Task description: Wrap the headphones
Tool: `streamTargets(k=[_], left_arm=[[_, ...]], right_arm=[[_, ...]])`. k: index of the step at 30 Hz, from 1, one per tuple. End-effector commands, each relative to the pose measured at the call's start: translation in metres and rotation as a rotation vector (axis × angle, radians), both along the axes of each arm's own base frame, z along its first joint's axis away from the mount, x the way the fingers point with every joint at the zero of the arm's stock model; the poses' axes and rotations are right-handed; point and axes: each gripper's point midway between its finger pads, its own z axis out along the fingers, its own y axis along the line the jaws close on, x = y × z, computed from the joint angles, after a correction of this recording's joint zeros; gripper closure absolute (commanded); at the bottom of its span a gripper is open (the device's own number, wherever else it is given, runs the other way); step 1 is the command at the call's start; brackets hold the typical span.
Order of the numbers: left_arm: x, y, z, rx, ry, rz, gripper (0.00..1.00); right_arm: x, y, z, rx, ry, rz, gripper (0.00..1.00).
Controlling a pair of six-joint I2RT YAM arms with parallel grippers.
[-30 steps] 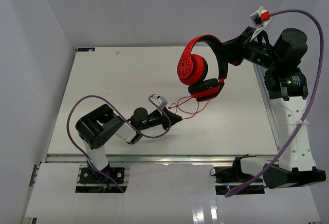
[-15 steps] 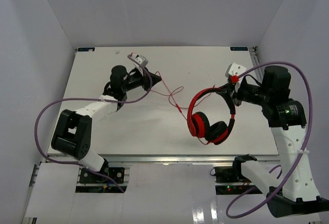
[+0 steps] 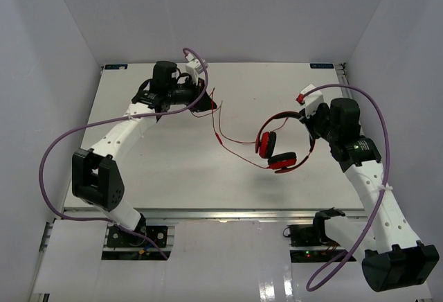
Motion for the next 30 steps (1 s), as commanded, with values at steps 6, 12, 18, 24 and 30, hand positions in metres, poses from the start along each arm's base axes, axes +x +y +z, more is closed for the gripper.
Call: streamTargets(k=[6,12,18,24,30], left_arm=[[-0.026,-0.020,0.007,-0.009,0.109,-0.064,1.00],[-0.008,-0.019,-0.017,0.052,0.183,-0.004,1.00],[0.008,-0.020,-0.027,0.084,0.239,0.055,1.00],[0.028,-0.025,-0.013,0.087,0.224,0.085,1.00],[0.053,-0.031,-0.024,0.136,0.256,0.109,1.00]], right_arm=[[0.011,0.018,0.047,0.184,-0.118,-0.021,0.92],[-0.008,0.032,0.062,0.242,-0.177,0.075,0.92],[-0.017,0.055,0.074,0.330,-0.146,0.175,0.92],[-0.022,0.069,0.060,0.357,-0.088,0.237,0.92],[-0.054,0.102,0.065,0.395,-0.060,0.473,0.92]])
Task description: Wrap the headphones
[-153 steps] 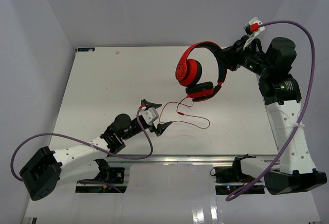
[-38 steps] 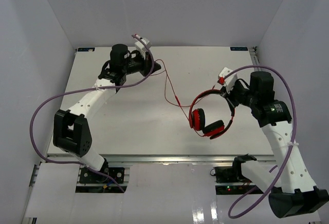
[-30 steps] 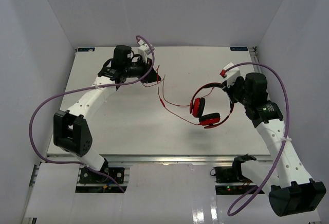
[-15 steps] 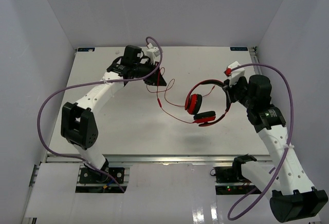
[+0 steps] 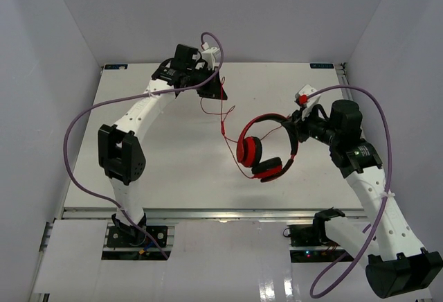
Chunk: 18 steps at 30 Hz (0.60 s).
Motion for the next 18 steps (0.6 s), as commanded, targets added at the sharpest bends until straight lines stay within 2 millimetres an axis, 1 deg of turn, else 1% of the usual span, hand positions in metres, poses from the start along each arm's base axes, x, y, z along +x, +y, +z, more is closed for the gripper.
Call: streamTargets(k=[1,3,5,6,8,9,12,14,16,18], left_arm=[[0.015,0.001,-0.014,0.054,0.045,0.033,1.00],[0.023,-0.002,-0.022,0.062,0.054,0.042,1.00],[0.027,-0.007,-0.028,0.062,0.068,0.045,1.00],[0.029,-0.010,-0.029,0.061,0.072,0.045,1.00],[0.032,-0.018,-0.025,0.051,0.065,0.043,1.00],[0.035,-0.023,-0.024,0.044,0.064,0.043,1.00],[0.038,-0.034,-0.018,0.026,0.058,0.041,1.00],[0.039,-0.036,-0.010,0.019,0.042,0.043,1.00],[0.037,-0.033,-0.001,0.026,0.016,0.049,1.00],[0.035,-0.024,0.007,0.049,-0.011,0.067,1.00]], right_arm=[[-0.030,0.037,0.036,0.098,-0.088,0.242,0.92],[-0.040,0.045,0.038,0.096,-0.098,0.311,0.92],[-0.044,0.050,0.035,0.080,-0.101,0.340,0.92],[-0.045,0.052,0.033,0.069,-0.102,0.348,0.92],[-0.043,0.055,0.023,0.036,-0.102,0.342,0.92],[-0.041,0.057,0.016,0.011,-0.100,0.331,0.92],[-0.034,0.064,-0.017,-0.094,-0.060,0.276,0.92],[-0.026,0.062,-0.035,-0.167,-0.054,0.203,0.92],[-0.012,0.053,-0.044,-0.211,-0.064,0.101,0.92],[0.000,0.042,-0.045,-0.237,-0.090,0.019,0.92]])
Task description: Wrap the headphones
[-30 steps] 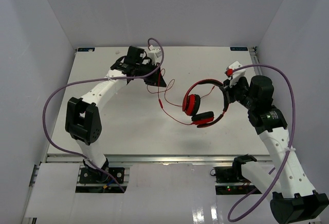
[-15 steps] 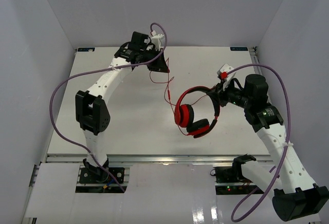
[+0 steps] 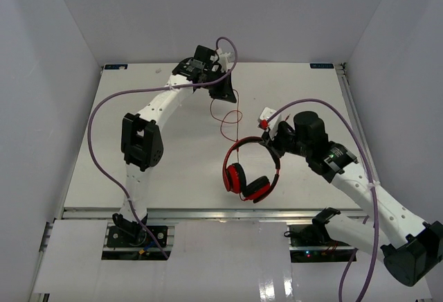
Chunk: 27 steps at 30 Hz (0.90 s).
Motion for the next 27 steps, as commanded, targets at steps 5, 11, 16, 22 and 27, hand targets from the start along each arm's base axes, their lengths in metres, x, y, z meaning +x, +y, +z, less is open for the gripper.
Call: streamTargets(k=[5,11,16,22,27], left_arm=[[-0.009,0.029,0.064,0.056,-0.178,0.056,1.00],[-0.019,0.037,0.072,0.068,-0.186,0.062,1.00],[-0.030,0.029,0.100,-0.020,-0.189,0.047,1.00],[-0.054,0.019,0.130,-0.130,-0.167,0.000,1.00],[-0.076,0.014,0.147,-0.165,-0.179,-0.045,1.00]], right_arm=[[0.046,-0.037,0.011,-0.090,-0.173,-0.287,0.92],[0.071,-0.057,0.010,-0.172,-0.226,-0.436,0.92],[0.088,-0.076,0.007,-0.176,-0.229,-0.602,0.92],[0.117,-0.099,0.007,-0.112,-0.162,-0.807,0.92],[0.140,-0.116,0.014,-0.089,-0.174,-0.923,0.92]])
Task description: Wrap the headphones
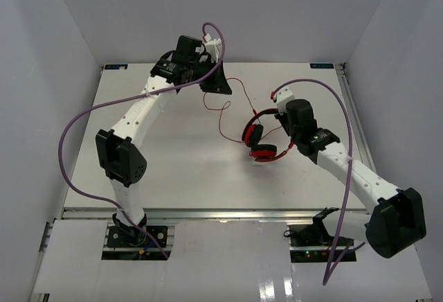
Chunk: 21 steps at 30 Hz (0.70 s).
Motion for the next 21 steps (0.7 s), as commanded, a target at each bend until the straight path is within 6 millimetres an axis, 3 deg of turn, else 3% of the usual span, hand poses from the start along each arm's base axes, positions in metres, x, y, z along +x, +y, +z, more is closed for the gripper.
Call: streamTargets(k=[1,6,10,15,21], left_arm=[[-0.036,-0.003,0.051,-0.084,-0.069,-0.064,1.00],[-0.055,-0.007,0.057,-0.087,-0.067,-0.092,1.00],[-0.083,-0.036,0.056,-0.109,-0.032,-0.177,1.00],[-0.110,-0.070,0.034,-0.146,0.071,-0.253,1.00],[-0.129,-0.097,0.018,-0.219,0.146,-0.244,1.00]], right_arm=[[0.038,-0.009,0.063,0.135,-0.204,-0.155,0.92],[0.062,-0.034,0.077,0.124,-0.266,-0.313,0.92],[0.082,-0.040,0.084,0.223,-0.294,-0.390,0.92],[0.101,-0.028,0.089,0.385,-0.304,-0.441,0.92],[0.118,-0.012,0.104,0.592,-0.308,-0.453,0.92]])
